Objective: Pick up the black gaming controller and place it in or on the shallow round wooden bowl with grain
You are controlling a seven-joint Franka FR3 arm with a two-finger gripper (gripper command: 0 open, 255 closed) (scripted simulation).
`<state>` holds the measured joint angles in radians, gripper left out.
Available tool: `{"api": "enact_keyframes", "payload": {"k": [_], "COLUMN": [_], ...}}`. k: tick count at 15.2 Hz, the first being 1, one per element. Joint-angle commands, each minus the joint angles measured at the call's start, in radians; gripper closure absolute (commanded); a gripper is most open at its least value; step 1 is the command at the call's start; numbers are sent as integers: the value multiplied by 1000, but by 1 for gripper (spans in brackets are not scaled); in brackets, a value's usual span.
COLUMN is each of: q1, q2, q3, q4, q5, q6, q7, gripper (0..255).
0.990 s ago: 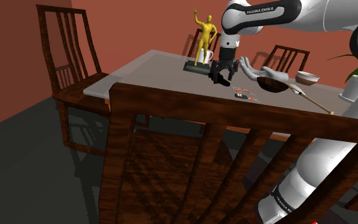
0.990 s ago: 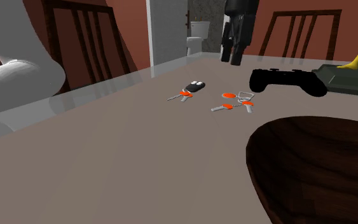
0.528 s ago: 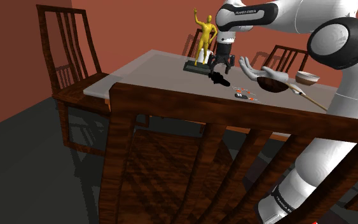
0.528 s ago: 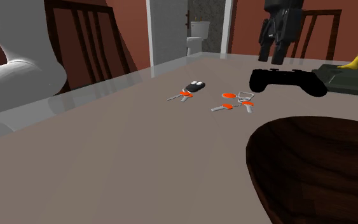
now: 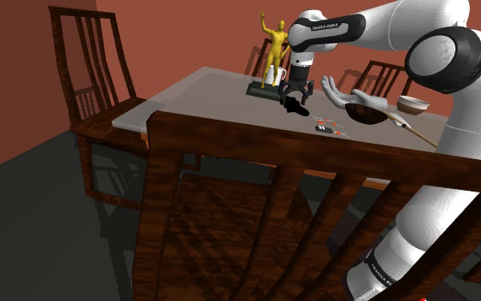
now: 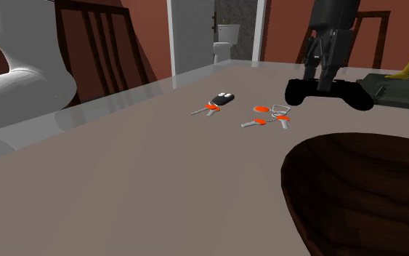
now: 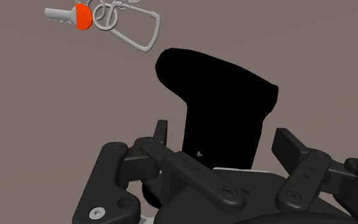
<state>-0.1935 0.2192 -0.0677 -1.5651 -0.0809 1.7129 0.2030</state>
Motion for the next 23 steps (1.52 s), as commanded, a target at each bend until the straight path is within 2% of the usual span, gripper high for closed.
{"api": "enact_keyframes", "payload": {"k": [1, 8, 9, 18, 23], "q1": [1, 1, 1, 1, 1], "q2": [-4, -3, -3, -3, -2], "q3": [0, 0, 0, 0, 0], "q4": [-22, -22, -22, -22, 47], "q5": [0, 0, 0, 0, 0], "q6": [19, 19, 19, 19, -48], "q7": [3, 3, 3, 3, -3], "gripper": [0, 0, 255, 255, 255]}}
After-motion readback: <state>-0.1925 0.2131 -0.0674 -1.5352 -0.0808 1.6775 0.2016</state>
